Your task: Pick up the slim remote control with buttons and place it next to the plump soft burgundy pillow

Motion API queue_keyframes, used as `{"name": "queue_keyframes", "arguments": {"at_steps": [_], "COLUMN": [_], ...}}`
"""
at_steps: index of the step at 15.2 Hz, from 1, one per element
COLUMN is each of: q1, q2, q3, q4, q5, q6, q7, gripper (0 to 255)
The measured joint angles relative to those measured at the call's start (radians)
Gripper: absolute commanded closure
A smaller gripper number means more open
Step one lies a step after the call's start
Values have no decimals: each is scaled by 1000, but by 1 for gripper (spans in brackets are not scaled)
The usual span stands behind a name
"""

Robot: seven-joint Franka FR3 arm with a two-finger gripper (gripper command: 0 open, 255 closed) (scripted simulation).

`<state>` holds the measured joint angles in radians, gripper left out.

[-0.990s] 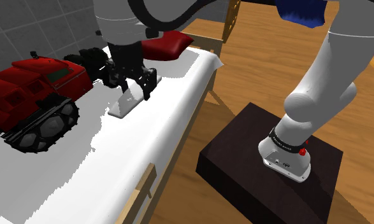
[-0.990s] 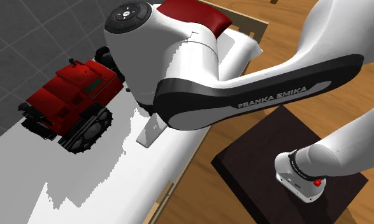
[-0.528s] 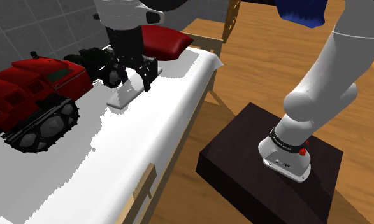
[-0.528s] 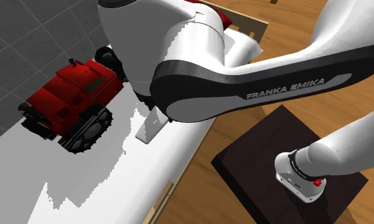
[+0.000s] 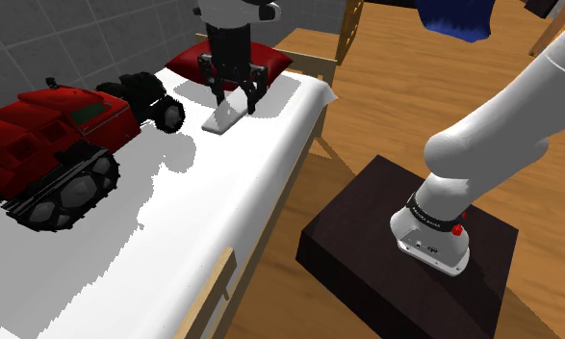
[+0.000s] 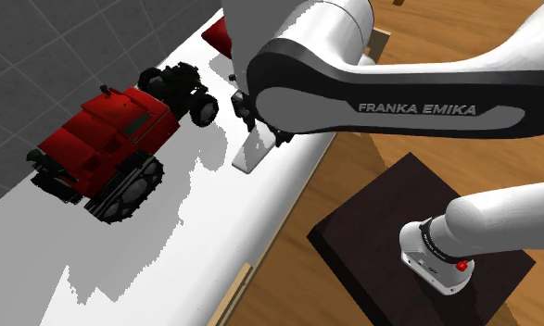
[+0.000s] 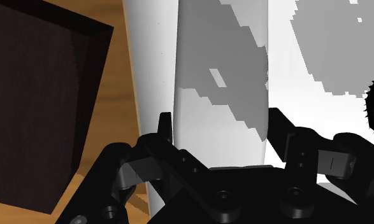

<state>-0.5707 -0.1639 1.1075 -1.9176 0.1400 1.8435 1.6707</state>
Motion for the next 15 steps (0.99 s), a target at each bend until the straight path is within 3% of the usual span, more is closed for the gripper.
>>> {"name": "queue_keyframes", "arguments": {"at_steps": [4,8,15], "q1": [-4,-18,-74], "q2": [-81,-117,-106], "q3": [-119,-206,-321], "q4": [-59,-100,-113], "q5": [63,80,52], "q6": [-3,-1,-1], "q7": [-148,-259,-422], "gripper": [255,255,255]}}
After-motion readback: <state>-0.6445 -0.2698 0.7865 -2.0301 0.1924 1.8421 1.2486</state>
